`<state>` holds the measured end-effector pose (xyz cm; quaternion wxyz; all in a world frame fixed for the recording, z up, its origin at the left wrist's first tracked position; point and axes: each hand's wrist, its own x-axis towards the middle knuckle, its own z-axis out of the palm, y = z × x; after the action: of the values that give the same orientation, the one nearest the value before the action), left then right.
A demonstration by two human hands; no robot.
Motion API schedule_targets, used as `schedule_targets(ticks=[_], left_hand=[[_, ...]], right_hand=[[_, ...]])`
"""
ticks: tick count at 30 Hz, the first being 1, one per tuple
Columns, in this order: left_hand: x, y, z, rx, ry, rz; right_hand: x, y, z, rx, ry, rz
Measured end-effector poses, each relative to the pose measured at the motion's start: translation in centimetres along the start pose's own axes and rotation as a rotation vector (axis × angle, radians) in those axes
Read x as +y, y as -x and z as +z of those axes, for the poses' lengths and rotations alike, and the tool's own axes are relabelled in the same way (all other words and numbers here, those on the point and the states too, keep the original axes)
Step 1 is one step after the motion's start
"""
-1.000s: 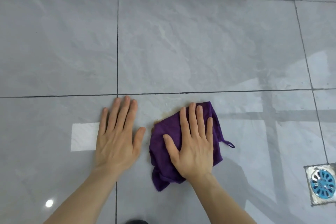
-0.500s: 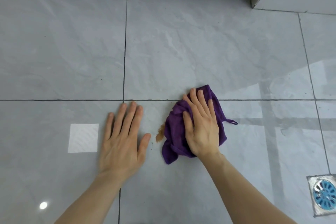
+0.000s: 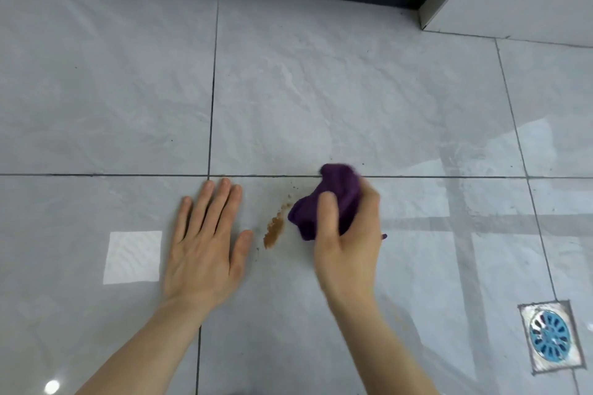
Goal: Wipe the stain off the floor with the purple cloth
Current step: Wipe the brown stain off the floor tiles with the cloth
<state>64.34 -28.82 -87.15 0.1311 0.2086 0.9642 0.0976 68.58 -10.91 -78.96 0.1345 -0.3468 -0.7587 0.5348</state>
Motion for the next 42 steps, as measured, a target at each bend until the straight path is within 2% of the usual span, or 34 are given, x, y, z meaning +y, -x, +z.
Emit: schedule_targets(ticks=[4, 7, 10, 14, 18, 26, 36, 42], left_hand=[[-0.3, 0.0, -0.1, 0.002, 0.021, 0.019], [-0.5, 0.1, -0.1, 0.003, 0.036, 0.025], [-0.3, 0.0, -0.1, 0.019, 0.054, 0.019], [-0.4, 0.0, 0.1, 0.030, 0.072, 0.007], [-0.4, -0.1, 0.3, 0.039, 0.071, 0.005], [-0.4, -0.2, 0.4, 0.026, 0.035, -0.006], [-0.5, -0.2, 0.4, 0.006, 0.024, 0.000], [-0.4, -0.2, 0.4, 0.014, 0.008, -0.009]], right_hand=[[4.2, 3.3, 1.5, -0.260, 0.429, -0.402], [5.4, 2.9, 1.7, -0.315, 0.642, -0.563], [5.6, 1.2, 1.7, -0.357, 0.765, -0.735], [7.0, -0.2, 2.1, -0.553, 0.816, -0.880], [7.9, -0.8, 2.7, -0.568, 0.874, -0.849], [6.6, -3.2, 4.5, -0.474, 0.911, -0.736], [5.2, -11.4, 4.8, -0.238, 0.898, -0.576], [7.1, -9.4, 1.8, -0.118, 0.888, -0.439]])
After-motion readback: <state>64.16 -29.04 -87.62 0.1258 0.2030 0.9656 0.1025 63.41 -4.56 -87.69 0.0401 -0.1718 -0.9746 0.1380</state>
